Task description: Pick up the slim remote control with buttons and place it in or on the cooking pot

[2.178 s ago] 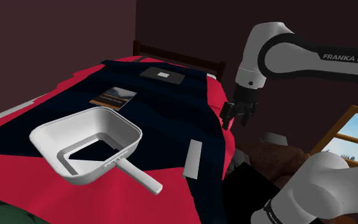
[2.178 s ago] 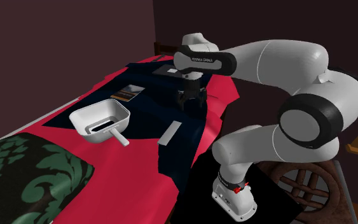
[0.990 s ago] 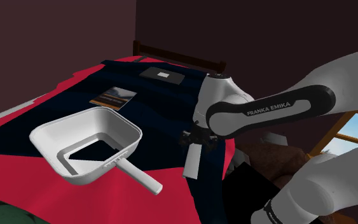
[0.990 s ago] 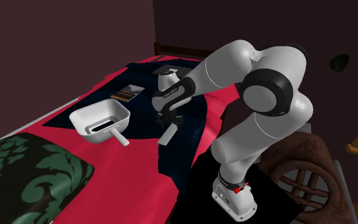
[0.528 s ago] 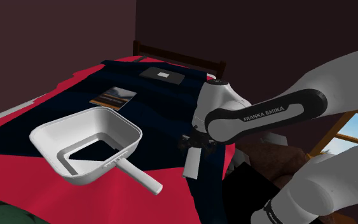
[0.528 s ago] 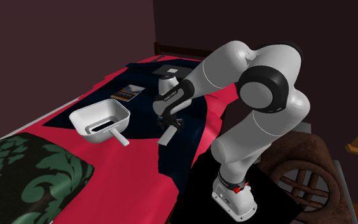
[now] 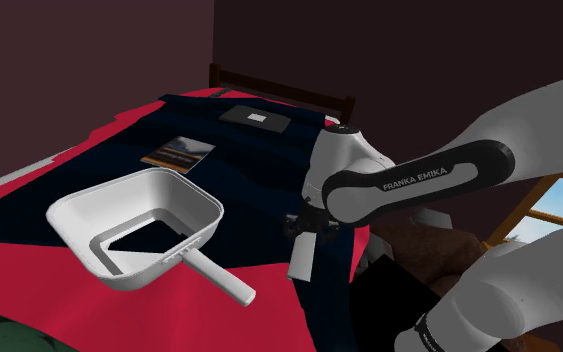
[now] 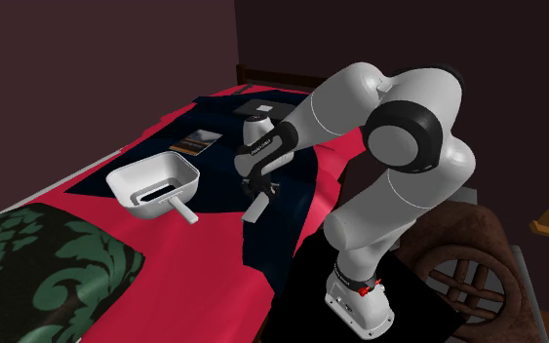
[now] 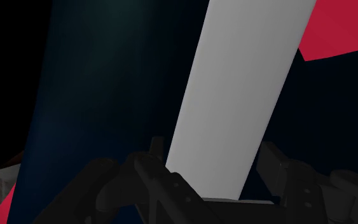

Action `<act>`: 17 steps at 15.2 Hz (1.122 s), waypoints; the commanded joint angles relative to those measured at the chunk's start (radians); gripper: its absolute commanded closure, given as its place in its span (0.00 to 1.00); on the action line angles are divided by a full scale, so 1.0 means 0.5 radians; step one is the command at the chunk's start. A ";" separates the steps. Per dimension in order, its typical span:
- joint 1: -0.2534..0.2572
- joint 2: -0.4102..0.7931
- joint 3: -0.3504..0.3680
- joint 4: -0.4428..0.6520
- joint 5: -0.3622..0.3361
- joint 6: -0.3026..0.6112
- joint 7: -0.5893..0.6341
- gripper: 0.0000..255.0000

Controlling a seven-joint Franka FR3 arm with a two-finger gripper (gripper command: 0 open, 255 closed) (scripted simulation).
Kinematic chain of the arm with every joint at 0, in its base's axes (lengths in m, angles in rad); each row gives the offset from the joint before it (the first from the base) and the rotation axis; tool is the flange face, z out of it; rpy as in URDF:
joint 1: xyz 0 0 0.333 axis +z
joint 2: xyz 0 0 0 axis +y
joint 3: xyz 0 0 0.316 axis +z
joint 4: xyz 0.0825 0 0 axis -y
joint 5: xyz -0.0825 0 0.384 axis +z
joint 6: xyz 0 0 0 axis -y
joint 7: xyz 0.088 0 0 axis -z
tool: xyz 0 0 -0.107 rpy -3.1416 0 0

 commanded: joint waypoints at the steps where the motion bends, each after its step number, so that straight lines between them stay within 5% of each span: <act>1: 0.000 0.001 0.000 0.000 0.000 0.000 0.000 1.00; 5: 0.000 0.001 0.000 -0.001 0.000 0.001 0.000 1.00; 17: 0.030 -0.242 -0.101 0.169 0.007 -0.407 -0.039 1.00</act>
